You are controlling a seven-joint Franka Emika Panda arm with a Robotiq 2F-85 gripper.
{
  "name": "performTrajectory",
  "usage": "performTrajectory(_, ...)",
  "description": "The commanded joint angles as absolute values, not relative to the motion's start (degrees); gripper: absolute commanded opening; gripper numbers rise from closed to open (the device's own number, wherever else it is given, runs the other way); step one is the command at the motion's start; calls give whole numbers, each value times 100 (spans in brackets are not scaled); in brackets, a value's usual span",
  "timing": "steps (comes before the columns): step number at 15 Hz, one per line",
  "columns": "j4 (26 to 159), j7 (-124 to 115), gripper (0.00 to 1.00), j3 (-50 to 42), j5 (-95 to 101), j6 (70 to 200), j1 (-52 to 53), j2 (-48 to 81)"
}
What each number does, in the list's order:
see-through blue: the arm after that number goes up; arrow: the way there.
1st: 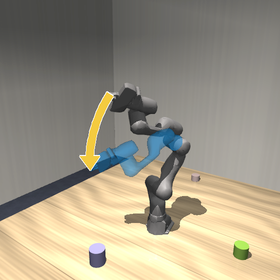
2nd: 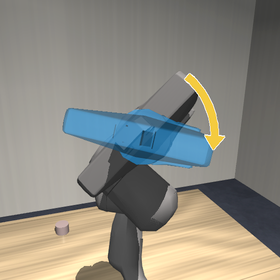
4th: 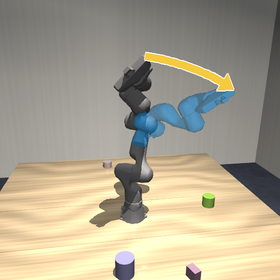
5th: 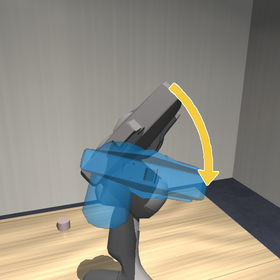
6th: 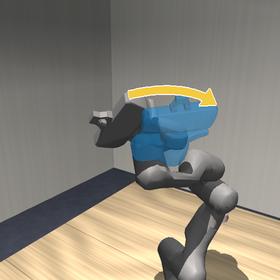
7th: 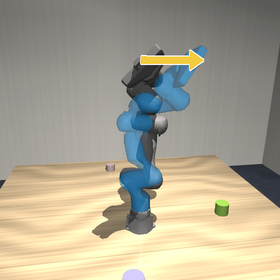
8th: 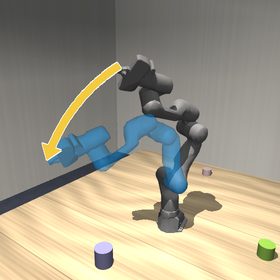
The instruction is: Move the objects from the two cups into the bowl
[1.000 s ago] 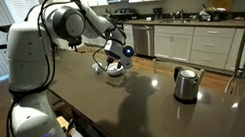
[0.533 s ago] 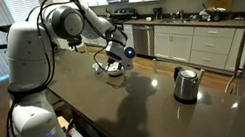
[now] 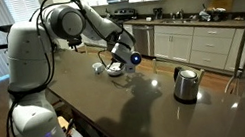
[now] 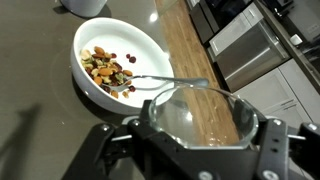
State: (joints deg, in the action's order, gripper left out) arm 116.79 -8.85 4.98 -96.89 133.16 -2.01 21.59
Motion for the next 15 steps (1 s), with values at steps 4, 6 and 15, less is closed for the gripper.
performTrajectory(4, 11908, -1079, 57, 97, -10414, 12676, -264, 2308)
performTrajectory(6, 11966, -1130, 57, 19, -10614, 12468, -306, 2423)
performTrajectory(15, 12034, -1346, 57, -183, -11307, 12009, -364, 2892)
